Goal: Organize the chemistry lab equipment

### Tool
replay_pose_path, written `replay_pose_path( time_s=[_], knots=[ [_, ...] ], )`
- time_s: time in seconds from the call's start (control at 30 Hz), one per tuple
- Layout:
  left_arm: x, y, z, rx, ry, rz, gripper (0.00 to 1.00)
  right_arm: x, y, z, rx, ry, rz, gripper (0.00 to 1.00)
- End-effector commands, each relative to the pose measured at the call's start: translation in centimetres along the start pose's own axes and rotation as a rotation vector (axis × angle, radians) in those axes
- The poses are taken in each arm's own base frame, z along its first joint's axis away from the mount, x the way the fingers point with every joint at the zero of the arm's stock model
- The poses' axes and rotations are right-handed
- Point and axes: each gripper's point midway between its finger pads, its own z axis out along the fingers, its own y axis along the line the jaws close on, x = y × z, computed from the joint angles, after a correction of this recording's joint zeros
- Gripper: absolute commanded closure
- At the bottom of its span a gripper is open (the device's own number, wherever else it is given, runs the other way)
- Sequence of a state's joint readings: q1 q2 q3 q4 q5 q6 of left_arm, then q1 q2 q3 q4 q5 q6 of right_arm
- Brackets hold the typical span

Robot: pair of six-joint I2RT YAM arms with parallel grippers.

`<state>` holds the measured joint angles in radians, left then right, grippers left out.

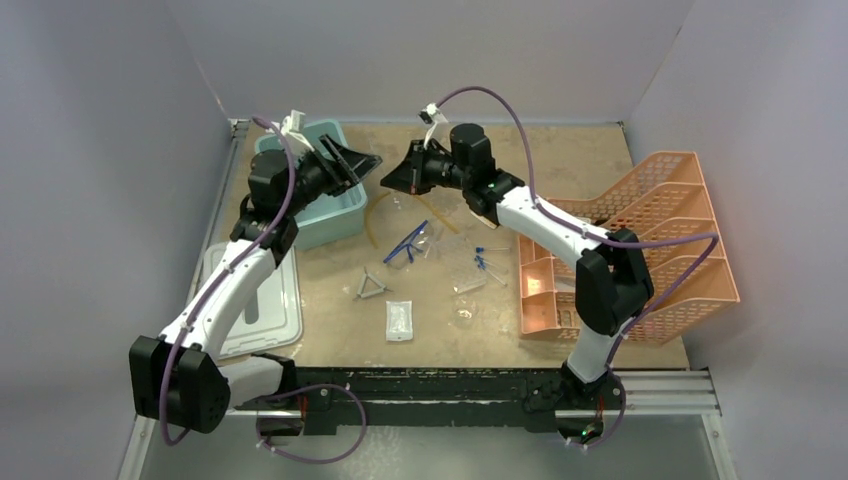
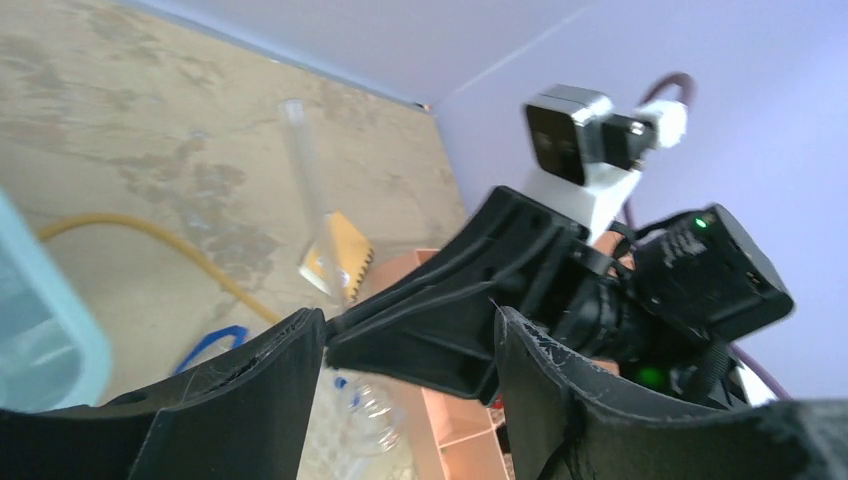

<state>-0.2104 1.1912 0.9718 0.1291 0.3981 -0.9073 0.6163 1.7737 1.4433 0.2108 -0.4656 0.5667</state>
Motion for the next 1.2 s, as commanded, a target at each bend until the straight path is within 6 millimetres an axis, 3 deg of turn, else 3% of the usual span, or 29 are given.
replay_pose_path(
  time_s=[0.0,0.17,0.43,0.73,0.93,1.0,1.03,1.17],
  knots=[
    [-0.3,-3.0,0.8,0.095,-0.040,0.017,0.38,-1.1,4.6,-1.1,-0.186,-0.017,0.011,1.00],
    [-1.3,-0.2,0.2,-0.093,-0.153,-0.011,0.39,-1.1,5.4,-1.8,-0.217,-0.018,0.018,1.00],
    [1.1,-0.6,1.6,-0.022,-0.070,-0.113,0.41,-1.1,5.9,-2.3,-0.238,-0.026,0.020,1.00],
    [1.5,-0.7,1.6,-0.015,-0.060,-0.119,0.78,-1.8,7.1,-2.3,-0.293,-0.042,0.048,1.00],
    [0.5,-1.9,0.9,-0.004,-0.081,-0.050,1.00,-2.8,8.0,-2.7,-0.311,-0.057,0.035,1.00],
    [0.5,-1.8,0.9,-0.012,-0.074,-0.031,1.00,-3.0,8.2,-2.8,-0.315,-0.060,0.031,1.00],
    [0.5,-1.9,0.9,-0.010,-0.072,-0.022,1.00,-3.0,8.3,-2.9,-0.314,-0.057,0.030,0.94],
    [-0.3,-1.3,0.9,-0.080,-0.057,0.077,1.00,-3.5,7.5,-3.2,-0.241,-0.066,0.008,0.57]
  ],
)
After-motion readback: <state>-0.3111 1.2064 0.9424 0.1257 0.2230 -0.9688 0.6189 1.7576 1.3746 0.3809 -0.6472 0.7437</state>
